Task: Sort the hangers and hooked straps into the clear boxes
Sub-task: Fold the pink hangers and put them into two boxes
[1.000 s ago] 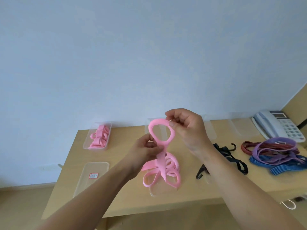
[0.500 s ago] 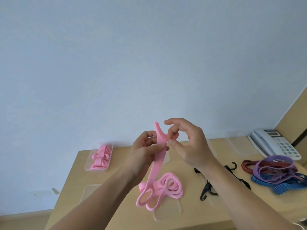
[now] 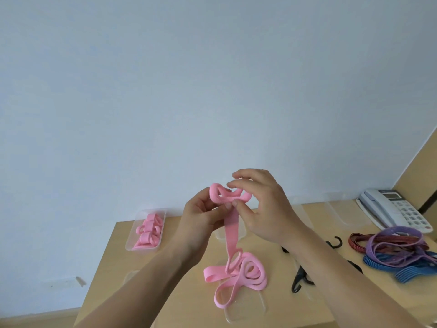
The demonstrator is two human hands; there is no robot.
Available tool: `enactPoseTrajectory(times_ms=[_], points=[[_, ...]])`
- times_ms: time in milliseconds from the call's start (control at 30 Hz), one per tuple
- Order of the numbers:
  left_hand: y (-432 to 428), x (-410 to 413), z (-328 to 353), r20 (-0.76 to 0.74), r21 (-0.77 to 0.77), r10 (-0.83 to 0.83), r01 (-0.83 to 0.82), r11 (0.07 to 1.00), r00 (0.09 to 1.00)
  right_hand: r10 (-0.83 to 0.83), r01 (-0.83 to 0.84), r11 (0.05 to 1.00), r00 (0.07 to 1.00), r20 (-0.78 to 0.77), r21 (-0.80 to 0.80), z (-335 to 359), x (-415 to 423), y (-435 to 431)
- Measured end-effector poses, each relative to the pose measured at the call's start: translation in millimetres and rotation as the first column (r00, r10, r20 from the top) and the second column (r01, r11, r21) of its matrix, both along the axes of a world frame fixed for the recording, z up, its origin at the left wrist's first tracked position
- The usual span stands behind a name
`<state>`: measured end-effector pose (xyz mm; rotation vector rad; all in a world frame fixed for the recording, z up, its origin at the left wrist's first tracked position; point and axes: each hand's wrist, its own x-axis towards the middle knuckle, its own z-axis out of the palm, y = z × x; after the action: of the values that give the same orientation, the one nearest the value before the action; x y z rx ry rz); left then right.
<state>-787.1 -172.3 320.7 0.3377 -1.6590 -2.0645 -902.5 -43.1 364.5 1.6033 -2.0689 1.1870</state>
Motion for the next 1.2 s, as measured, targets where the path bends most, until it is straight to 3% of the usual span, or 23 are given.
enactPoseTrajectory(times_ms=[300,667,900,1200], points=[[-1.4,5.9,2.3,0.029,0.021,0.054,-0.055,0.998,0.998,0.007,-0.017,0.989,0.998,0.065,0.147,8.3,4.6,-5.7],[-4.7,13.5,-1.2,0.18,0.013,0.033,-0.036,0.999,0.983,-0.032,0.034,0.992,0.999,-0.015,0.12,-7.8,11.7,-10.8],[-7.4,19.2,7.0,0.06,0.079,-0.077,0.073,0.994,0.995,-0.078,0.075,0.997,0.991,-0.109,-0.034,-19.1,16.3,-13.2],[-16.2,16.3,4.0,-0.002,0.078,-0.066,0.066,0.995,0.998,-0.024,0.027,0.999,0.995,-0.094,0.03,-21.0,22.0,-8.8]])
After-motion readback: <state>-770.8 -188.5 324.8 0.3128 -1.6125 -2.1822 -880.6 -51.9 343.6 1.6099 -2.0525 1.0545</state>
